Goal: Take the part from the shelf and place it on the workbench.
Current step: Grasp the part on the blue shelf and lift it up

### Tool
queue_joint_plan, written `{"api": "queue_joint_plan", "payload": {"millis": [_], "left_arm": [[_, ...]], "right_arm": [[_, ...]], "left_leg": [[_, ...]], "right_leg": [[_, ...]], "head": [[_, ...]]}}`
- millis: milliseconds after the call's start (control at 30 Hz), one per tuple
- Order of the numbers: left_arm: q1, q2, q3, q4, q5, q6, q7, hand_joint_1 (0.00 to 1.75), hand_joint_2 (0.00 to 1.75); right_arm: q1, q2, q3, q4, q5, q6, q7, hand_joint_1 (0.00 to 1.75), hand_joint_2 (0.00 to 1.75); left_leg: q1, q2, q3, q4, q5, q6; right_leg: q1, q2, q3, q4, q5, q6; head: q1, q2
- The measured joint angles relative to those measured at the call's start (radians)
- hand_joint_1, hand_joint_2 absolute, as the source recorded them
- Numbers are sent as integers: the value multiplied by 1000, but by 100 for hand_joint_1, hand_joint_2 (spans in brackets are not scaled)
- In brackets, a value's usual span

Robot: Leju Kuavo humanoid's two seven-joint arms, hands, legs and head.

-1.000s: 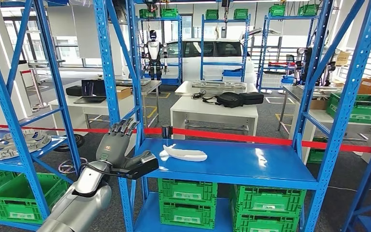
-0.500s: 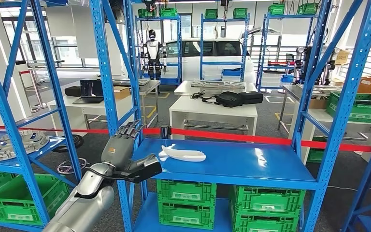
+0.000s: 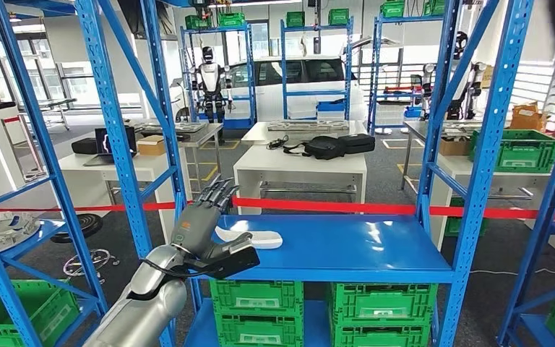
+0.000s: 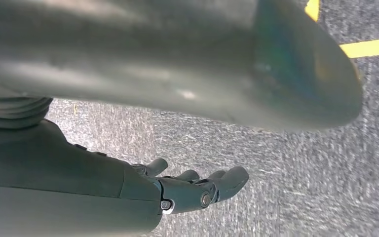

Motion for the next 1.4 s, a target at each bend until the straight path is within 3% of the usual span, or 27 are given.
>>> {"api": "queue_joint_plan", "payload": {"millis": [67,200,267,333,367,400,433,500,533,567,667,733,800,867,900,933,967,1033,1100,1167,1233,1300,1367,1400], "left_arm": [[1,-6,-1,-7,6,-3,-2,0,0],[2,-19,-1,-26,9,-6,0,0,0],[2,-22,-2,-30,10,-7,10,0,0],[7,-25,-3,-30,11,-10,23,0,0],[12,-25,-5,-29,14,-11,29,0,0],[16,-24,-6,-28,17,-12,33,0,0],[19,-24,-7,-27,20,-12,34,0,0],[20,-24,-9,-26,26,-12,38,0,0],[20,-23,-10,-24,27,-11,43,0,0],[20,-22,-12,-22,29,-10,49,0,0],[18,-10,-17,-14,40,-6,65,0,0],[14,0,-18,-9,47,-4,70,0,0],[8,11,-23,0,49,0,80,0,0],[8,21,-30,13,49,1,97,0,0],[9,26,-32,20,49,1,106,0,0],[10,32,-33,26,48,0,116,0,0],[9,37,-34,31,48,-1,123,0,0],[7,49,-35,42,48,-5,134,0,0],[5,59,-39,53,48,-9,139,0,0],[5,65,-41,58,48,-9,142,0,0],[3,71,-42,60,46,-8,147,0,0],[2,76,-42,63,44,-7,153,0,0],[7,79,-42,67,43,-7,154,0,0],[11,80,-42,69,43,-7,154,0,0]], "right_arm": [[0,3,-1,1,1,0,-2,0,0],[-1,3,-2,1,3,2,-3,0,0],[-4,3,-3,1,5,2,-1,0,0],[-6,1,-6,1,8,2,2,0,0],[-5,0,-7,1,10,2,2,0,0],[-3,0,-9,1,12,2,3,0,0],[-1,0,-10,1,12,2,4,0,0],[1,0,-10,1,13,2,4,0,0],[1,0,-10,2,14,2,4,0,0],[1,0,-10,3,15,3,4,0,0],[1,1,-11,4,18,4,5,0,0],[0,0,-11,4,20,3,5,0,0],[-2,-1,-12,4,23,2,6,0,0],[-2,-3,-13,4,26,2,6,0,0],[-1,-3,-14,4,27,2,6,0,0],[-1,-3,-15,4,28,2,6,0,0],[-1,-3,-15,4,29,2,6,0,0],[-1,-2,-16,5,31,2,5,0,0],[-1,0,-16,5,32,3,5,0,0],[-2,1,-16,6,34,4,6,0,0],[-7,0,-16,5,38,5,6,0,0],[-14,-2,-16,5,43,6,6,0,0],[-17,-5,-16,5,46,7,7,0,0],[-16,-6,-16,5,47,7,7,0,0]], "left_leg": [[-14,-1,33,-99,47,18],[-9,1,76,-137,44,31],[-4,3,98,-146,37,35],[-2,2,110,-146,23,35],[-1,2,117,-145,15,33],[0,1,125,-142,6,30],[3,1,134,-138,-5,26],[10,1,149,-126,-29,14],[12,1,154,-119,-41,6],[12,1,156,-114,-52,-1],[12,1,168,-107,-71,-21],[15,0,157,-71,-82,-31],[17,0,94,39,-112,-38],[16,0,5,155,-148,-38],[15,0,-25,175,-149,-35],[13,0,-39,161,-131,-29],[8,0,-36,112,-91,-21],[-7,-1,-8,-26,21,1],[-19,-3,15,-108,78,15],[-19,-3,34,-127,73,21],[-13,-2,60,-143,67,27],[-9,-2,82,-151,56,31],[-8,-5,95,-150,40,33],[-7,-7,104,-149,31,32]], "right_leg": [[1,1,11,-5,-13,6],[3,-5,18,17,-13,19],[3,-11,-27,100,-29,27],[-1,-13,-107,215,-73,38],[-4,-14,-141,249,-89,43],[-7,-15,-162,254,-88,48],[-10,-16,-165,224,-61,53],[-19,-22,-138,102,33,67],[-21,-25,-124,50,59,67],[-20,-28,-115,19,75,61],[-15,-27,-100,12,67,28],[-16,-23,-80,11,57,12],[-16,-20,-59,9,42,4],[-14,-17,-39,9,24,0],[-12,-14,-27,9,14,-1],[-11,-12,-15,9,4,-2],[-9,-10,-2,8,-6,-2],[-9,-6,21,6,-25,0],[-9,-4,36,0,-37,9],[-7,-4,45,-1,-35,19],[-5,-9,36,32,-29,24],[-5,-15,-20,123,-47,30],[-6,-16,-102,224,-93,37],[-7,-16,-133,246,-108,41]], "head": [[0,0],[1,0],[2,0],[3,0],[3,0],[4,0],[4,0],[4,0],[5,0],[5,0],[4,0],[2,0],[0,0],[0,0],[-1,0],[-1,0],[-1,0],[-1,0],[-2,0],[-2,0],[-2,0],[-1,0],[0,0],[0,0]]}}
